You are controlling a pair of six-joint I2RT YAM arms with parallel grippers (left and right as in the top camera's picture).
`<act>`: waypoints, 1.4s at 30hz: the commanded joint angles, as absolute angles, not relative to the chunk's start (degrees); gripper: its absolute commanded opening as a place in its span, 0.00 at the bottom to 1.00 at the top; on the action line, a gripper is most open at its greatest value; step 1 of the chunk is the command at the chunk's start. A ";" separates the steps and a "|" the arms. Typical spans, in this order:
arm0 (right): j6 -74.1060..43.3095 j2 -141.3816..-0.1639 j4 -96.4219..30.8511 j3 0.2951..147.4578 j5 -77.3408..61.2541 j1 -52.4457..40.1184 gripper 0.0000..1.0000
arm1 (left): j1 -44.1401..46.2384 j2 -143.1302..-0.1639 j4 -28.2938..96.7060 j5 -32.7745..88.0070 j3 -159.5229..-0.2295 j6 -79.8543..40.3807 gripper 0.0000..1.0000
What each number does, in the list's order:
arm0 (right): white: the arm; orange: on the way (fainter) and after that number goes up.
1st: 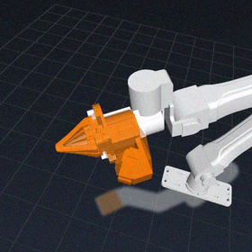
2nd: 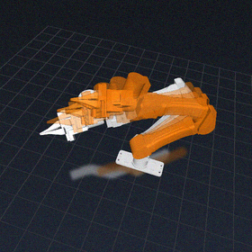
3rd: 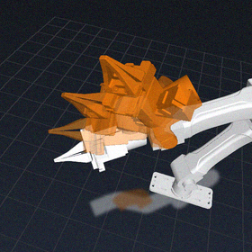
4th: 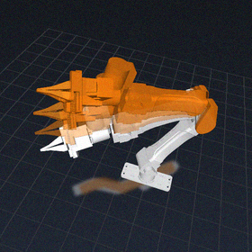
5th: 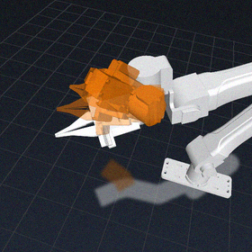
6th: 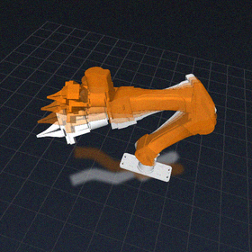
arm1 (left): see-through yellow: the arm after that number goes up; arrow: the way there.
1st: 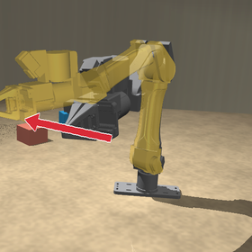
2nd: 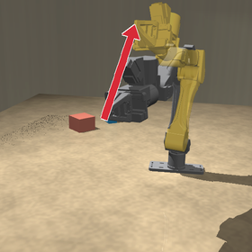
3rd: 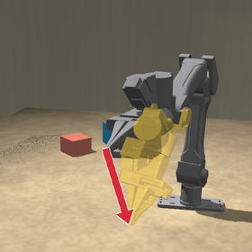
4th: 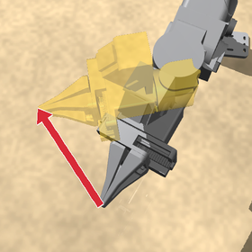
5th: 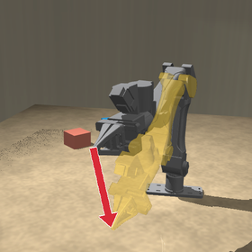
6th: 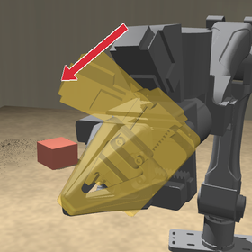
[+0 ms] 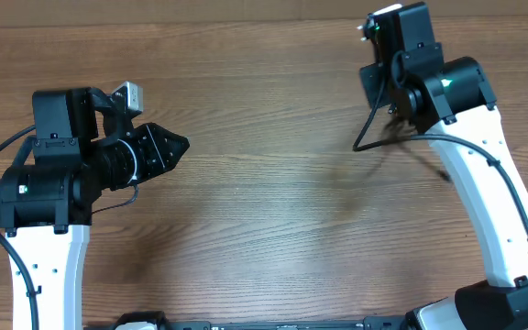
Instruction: Untangle cables
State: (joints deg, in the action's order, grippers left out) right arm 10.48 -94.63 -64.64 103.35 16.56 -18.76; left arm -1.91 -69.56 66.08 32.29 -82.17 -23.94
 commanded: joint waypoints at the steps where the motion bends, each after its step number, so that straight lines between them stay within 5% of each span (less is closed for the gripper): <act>1: 13.61 -92.40 -63.90 103.24 3.95 -20.01 0.04 | -2.07 -69.36 66.22 31.53 -83.74 -22.61 0.19; 8: 15.53 -89.56 -63.64 105.23 -14.72 -20.69 0.04 | -1.74 -69.47 66.19 31.53 -83.68 -17.85 0.20; 12: 15.53 -87.15 -63.68 107.02 -23.27 -20.69 0.04 | -1.74 -70.15 65.93 31.55 -83.50 -15.75 0.30; 23: 15.00 -80.23 -63.59 108.16 -32.34 -20.69 0.04 | 2.39 -77.41 61.17 39.66 -79.85 -11.88 0.31; 29: 15.00 -78.50 -63.77 108.16 -32.32 -20.69 0.04 | 8.91 -83.50 56.47 41.89 -77.71 -11.57 0.42; 37: 15.05 -78.43 -64.84 108.14 -40.21 -20.69 0.04 | 13.30 -91.98 53.71 40.51 -77.71 -8.75 0.36; 42: 15.03 -78.43 -64.16 108.14 -40.18 -20.67 0.04 | 15.73 -95.13 53.45 41.76 -77.71 -6.46 0.20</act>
State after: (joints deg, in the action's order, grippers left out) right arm 15.05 -79.61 -65.04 106.19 -37.74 -20.36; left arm 14.35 -94.11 53.89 40.53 -78.02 -10.11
